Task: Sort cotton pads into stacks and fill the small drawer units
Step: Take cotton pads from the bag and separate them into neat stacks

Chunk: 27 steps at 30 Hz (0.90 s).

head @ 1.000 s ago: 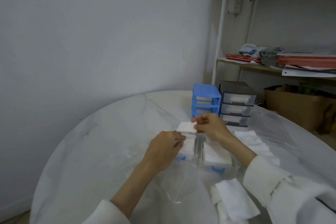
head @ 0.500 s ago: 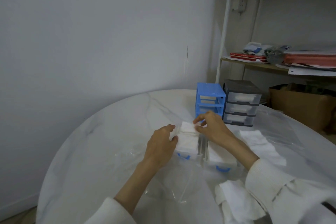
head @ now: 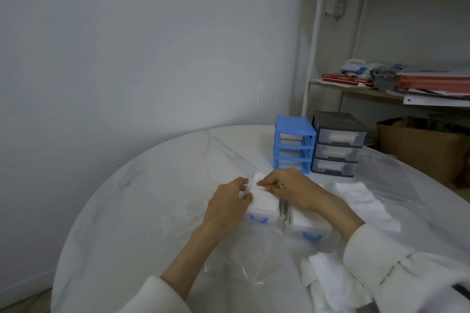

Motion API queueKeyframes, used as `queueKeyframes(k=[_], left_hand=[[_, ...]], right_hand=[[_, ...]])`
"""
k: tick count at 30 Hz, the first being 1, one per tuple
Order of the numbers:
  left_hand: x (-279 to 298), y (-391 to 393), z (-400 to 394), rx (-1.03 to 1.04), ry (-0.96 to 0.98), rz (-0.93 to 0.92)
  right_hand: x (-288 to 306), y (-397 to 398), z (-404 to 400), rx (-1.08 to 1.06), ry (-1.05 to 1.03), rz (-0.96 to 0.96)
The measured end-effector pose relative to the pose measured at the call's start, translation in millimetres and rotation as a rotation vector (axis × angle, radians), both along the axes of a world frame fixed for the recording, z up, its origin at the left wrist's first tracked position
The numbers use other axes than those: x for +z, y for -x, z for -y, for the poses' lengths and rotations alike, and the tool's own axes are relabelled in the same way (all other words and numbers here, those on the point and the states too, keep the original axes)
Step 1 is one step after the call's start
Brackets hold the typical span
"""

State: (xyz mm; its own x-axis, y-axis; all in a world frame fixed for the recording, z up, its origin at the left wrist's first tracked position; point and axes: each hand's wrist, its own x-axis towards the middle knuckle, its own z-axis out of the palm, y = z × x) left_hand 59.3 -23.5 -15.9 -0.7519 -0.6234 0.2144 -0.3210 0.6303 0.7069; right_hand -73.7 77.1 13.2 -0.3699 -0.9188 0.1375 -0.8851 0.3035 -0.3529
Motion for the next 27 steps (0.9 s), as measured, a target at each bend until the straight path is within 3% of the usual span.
queueKeyframes(k=[5, 9, 15, 21, 24, 27], left_hand=[[0.1, 0.3, 1.6, -0.009, 0.002, 0.007], [1.5, -0.9, -0.4, -0.047, 0.065, 0.043], [4.5, -4.3, -13.2, -0.268, 0.314, 0.416], [9.5, -6.2, -14.3, -0.272, 0.529, 0.616], [9.9, -7.7, -15.0, -0.255, 0.521, 0.57], [10.8, -5.8, -13.9, -0.221, 0.373, 0.39]], right_hand=[[1.1, 0.3, -3.0, -0.022, 0.048, -0.054], [-3.5, -4.4, -2.5, -0.006, -0.155, -0.131], [-5.1, -6.9, -5.5, 0.02, -0.333, -0.069], [-3.5, -4.9, -5.6, 0.008, -0.343, -0.092], [0.5, -1.2, -13.4, 0.0, -0.258, -0.012], [7.8, -2.5, -25.9, 0.021, -0.224, 0.017]])
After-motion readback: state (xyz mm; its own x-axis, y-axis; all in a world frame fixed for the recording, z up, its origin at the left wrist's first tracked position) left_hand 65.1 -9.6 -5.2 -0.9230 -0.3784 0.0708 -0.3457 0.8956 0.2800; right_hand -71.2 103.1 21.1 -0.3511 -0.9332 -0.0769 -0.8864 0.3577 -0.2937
